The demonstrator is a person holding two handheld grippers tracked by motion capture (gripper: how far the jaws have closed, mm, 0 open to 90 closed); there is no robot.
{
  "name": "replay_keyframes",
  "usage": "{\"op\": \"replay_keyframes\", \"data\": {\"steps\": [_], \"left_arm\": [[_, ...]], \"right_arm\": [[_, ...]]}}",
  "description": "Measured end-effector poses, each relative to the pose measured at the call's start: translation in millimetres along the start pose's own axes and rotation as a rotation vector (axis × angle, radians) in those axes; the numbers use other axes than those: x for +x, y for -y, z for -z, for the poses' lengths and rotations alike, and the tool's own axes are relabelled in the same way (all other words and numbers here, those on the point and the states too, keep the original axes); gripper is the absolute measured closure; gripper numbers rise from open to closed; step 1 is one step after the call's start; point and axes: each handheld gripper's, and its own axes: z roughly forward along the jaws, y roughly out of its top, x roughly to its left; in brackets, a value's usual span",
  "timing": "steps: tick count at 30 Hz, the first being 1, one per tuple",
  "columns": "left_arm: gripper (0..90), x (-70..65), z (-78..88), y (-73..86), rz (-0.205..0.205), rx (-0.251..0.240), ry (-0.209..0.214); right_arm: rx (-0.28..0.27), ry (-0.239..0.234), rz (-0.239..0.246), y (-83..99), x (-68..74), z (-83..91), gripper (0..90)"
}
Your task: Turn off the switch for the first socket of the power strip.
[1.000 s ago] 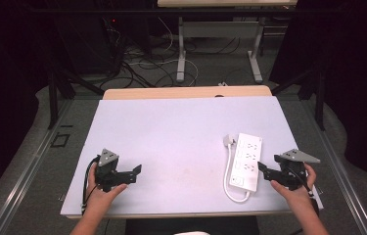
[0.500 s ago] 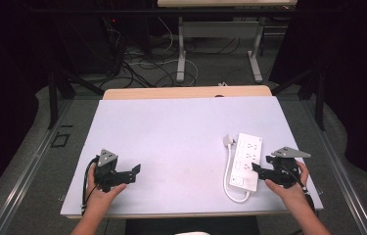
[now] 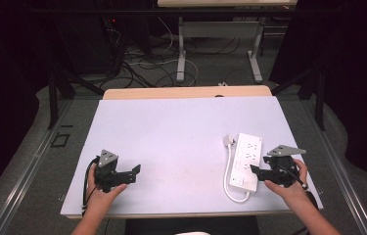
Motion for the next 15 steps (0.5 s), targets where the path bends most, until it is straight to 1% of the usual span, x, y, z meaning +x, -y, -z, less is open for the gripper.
{"op": "replay_keyframes", "data": {"steps": [2, 4, 6, 7, 9, 10, 11, 15], "left_arm": [[5.9, -0.2, 0.2, 0.1, 0.004, 0.001, 0.001], [6.1, -0.2, 0.2, 0.1, 0.004, 0.001, 0.0], [6.2, -0.1, 0.0, 0.1, 0.001, 0.0, -0.001], [6.2, -0.1, -0.1, 0.1, 0.001, 0.0, -0.001], [6.3, -0.3, -0.6, 0.3, 0.003, -0.004, -0.001], [6.3, 0.1, -0.5, 0.2, -0.004, -0.002, -0.004], [6.4, 0.0, -0.6, 0.2, -0.003, -0.002, -0.003], [6.5, -0.8, -0.7, 0.4, 0.007, -0.002, 0.001]], "right_arm": [[0.008, -0.001, 0.004, -0.4, 0.3, -0.7, 40.5], [0.029, -0.015, 0.013, -0.9, 1.0, -2.2, 41.1], [0.046, -0.01, 0.024, -1.6, 2.3, -3.5, 41.7], [0.057, -0.021, 0.031, -2.0, 2.9, -4.0, 41.8], [0.071, -0.021, 0.051, -2.9, 4.4, -5.0, 41.8], [0.083, -0.02, 0.06, -3.3, 5.0, -5.1, 41.7], [0.095, -0.027, 0.072, -4.6, 6.4, -5.3, 41.3], [0.11, -0.029, 0.09, -6.3, 7.2, -5.0, 41.3]]}}
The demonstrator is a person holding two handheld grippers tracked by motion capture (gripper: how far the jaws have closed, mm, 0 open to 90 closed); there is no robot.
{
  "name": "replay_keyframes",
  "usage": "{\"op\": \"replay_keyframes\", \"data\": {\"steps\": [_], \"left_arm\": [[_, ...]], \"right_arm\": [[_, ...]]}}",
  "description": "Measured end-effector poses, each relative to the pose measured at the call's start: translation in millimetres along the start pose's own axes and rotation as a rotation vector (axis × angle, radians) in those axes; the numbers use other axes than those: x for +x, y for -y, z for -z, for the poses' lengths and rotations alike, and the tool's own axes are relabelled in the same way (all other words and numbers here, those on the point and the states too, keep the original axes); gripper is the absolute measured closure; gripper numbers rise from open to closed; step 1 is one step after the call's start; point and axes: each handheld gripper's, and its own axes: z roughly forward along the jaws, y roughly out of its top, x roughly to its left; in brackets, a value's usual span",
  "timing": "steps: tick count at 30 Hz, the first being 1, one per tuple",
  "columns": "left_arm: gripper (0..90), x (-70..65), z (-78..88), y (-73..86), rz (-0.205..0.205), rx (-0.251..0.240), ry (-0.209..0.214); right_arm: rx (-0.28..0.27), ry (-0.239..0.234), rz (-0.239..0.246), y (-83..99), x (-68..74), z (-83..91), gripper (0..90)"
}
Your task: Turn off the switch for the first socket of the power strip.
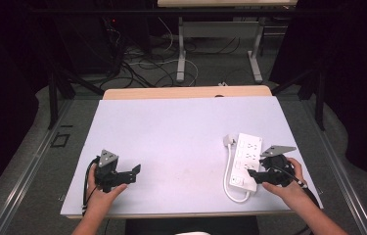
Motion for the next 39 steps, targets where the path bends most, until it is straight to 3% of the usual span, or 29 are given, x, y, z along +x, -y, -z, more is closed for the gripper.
{"op": "replay_keyframes", "data": {"steps": [13, 14, 22, 23, 27, 28, 39], "left_arm": [[6.7, -0.1, 0.1, 0.0, -0.003, 0.006, -0.002], [6.7, 0.6, 0.2, -0.2, -0.013, 0.009, -0.006], [6.8, 0.4, 0.1, -0.1, -0.009, 0.007, -0.004], [6.8, 0.0, -0.5, 0.2, -0.004, 0.001, -0.004], [6.9, 0.6, -0.3, 0.0, -0.014, 0.003, -0.008], [6.9, 0.6, -0.3, 0.0, -0.014, 0.004, -0.008], [7.0, 0.6, 0.1, 0.3, -0.004, 0.002, -0.006]], "right_arm": [[0.052, -0.013, 0.019, -4.0, 3.6, 0.4, 41.6], [0.05, -0.024, 0.04, -4.5, 2.6, -0.3, 43.5], [0.084, -0.023, 0.046, -7.7, 6.7, -3.5, 49.6], [0.086, -0.026, 0.07, -8.4, 6.2, -4.0, 51.2], [0.11, -0.028, 0.077, -10.9, 10.9, -5.7, 54.2], [0.112, -0.041, 0.103, -11.9, 11.5, -6.5, 55.3], [0.13, -0.073, 0.119, -15.3, 18.4, -12.1, 67.0]]}}
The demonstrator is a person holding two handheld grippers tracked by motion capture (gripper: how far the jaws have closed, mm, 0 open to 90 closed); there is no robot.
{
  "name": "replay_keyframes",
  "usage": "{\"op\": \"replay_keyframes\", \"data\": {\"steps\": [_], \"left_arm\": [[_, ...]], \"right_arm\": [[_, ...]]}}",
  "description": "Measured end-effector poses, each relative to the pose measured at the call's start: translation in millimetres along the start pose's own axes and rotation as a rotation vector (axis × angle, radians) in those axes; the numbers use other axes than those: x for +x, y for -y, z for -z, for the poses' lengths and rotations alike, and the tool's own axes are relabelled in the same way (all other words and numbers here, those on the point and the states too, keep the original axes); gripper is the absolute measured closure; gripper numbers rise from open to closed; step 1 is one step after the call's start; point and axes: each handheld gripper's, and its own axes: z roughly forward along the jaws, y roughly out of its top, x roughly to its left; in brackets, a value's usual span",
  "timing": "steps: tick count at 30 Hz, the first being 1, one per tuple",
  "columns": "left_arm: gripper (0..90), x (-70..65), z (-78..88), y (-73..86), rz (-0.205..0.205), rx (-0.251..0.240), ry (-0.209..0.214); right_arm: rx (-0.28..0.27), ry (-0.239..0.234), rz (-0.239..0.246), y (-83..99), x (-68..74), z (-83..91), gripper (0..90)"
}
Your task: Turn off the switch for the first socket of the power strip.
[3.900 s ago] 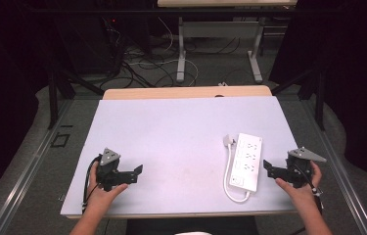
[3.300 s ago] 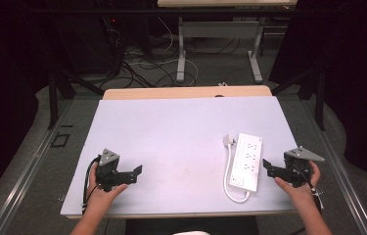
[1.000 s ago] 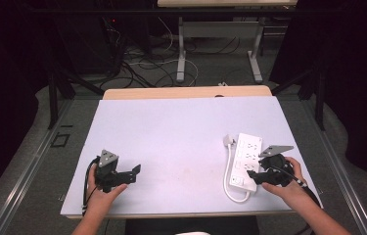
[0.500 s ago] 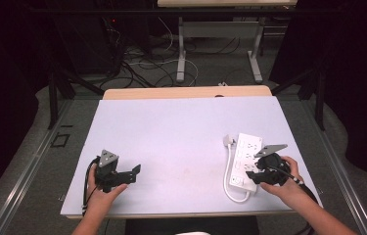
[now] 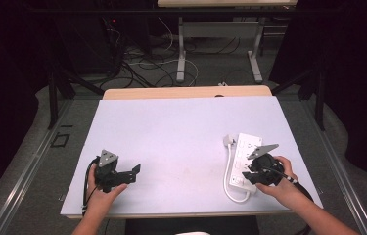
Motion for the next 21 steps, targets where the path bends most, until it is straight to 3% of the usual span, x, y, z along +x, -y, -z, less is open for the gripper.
{"op": "replay_keyframes", "data": {"steps": [3, 9, 18, 21], "left_arm": [[7.2, 0.3, 0.2, 0.0, 0.0, 0.0, -0.002], [7.3, 0.3, 0.2, 0.1, 0.002, 0.0, -0.001], [7.6, 0.3, -0.3, 0.2, 0.003, 0.002, 0.0], [7.7, 0.3, -0.6, 0.0, -0.001, 0.004, 0.0]], "right_arm": [[0.007, -0.005, 0.014, -3.6, 3.1, -1.1, 72.5], [0.015, -0.007, 0.042, -7.5, 8.3, -4.9, 74.6], [0.025, -0.048, 0.081, -11.3, 14.2, -13.8, 80.2], [0.029, -0.032, 0.045, -14.2, 15.5, -15.0, 83.8]]}}
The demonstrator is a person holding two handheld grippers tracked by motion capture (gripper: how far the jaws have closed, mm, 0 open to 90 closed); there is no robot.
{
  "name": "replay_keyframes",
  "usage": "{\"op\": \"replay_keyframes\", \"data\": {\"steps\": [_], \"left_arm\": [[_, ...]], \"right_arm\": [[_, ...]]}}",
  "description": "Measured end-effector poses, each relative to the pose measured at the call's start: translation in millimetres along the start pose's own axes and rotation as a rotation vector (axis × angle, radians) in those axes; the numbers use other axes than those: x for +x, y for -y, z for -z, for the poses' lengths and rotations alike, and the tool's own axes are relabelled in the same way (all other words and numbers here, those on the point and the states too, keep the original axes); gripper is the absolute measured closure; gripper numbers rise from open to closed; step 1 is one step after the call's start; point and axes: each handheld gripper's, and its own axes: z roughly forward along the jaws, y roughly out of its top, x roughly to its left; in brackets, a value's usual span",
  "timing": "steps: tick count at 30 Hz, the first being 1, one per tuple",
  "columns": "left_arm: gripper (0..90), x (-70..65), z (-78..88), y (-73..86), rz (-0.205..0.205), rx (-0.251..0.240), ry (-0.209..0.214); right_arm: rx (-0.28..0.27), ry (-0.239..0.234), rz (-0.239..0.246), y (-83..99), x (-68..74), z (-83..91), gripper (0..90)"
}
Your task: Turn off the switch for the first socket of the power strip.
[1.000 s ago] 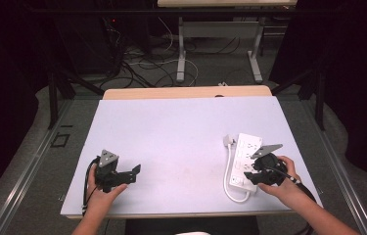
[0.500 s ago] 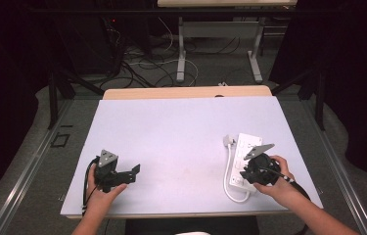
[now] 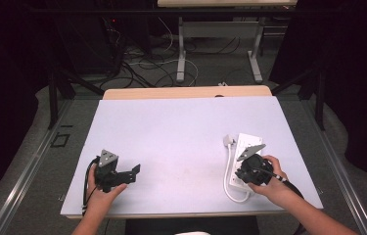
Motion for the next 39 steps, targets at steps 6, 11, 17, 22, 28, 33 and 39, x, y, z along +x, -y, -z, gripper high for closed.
{"op": "replay_keyframes", "data": {"steps": [6, 11, 17, 22, 28, 33, 39], "left_arm": [[7.9, 0.2, 0.1, 0.2, 0.004, -0.003, -0.002], [8.2, 0.5, 0.6, 0.2, 0.002, -0.001, -0.004], [8.9, 0.7, 0.8, 0.3, 0.0, -0.002, -0.008], [9.3, 0.8, 0.7, 0.2, -0.002, -0.002, -0.009], [9.9, 0.4, 0.1, 0.3, -0.001, 0.0, -0.011], [10.2, 0.3, 0.3, 0.3, -0.001, 0.0, -0.013], [10.4, 0.7, 0.4, 0.3, -0.005, 0.005, -0.013]], "right_arm": [[-0.001, 0.01, 0.024, -9.1, -6.3, -3.5, 90.0], [0.006, 0.024, 0.035, -14.8, -10.3, -8.9, 90.0], [0.039, 0.032, 0.021, -19.2, -15.3, -14.1, 90.0], [0.013, 0.048, 0.007, -20.0, -21.7, -18.4, 90.0], [0.018, 0.066, -0.015, -22.1, -27.9, -20.3, 90.0], [0.025, 0.065, -0.031, -22.9, -31.2, -23.3, 89.3], [0.031, 0.072, -0.053, -23.8, -33.1, -27.3, 88.1]]}}
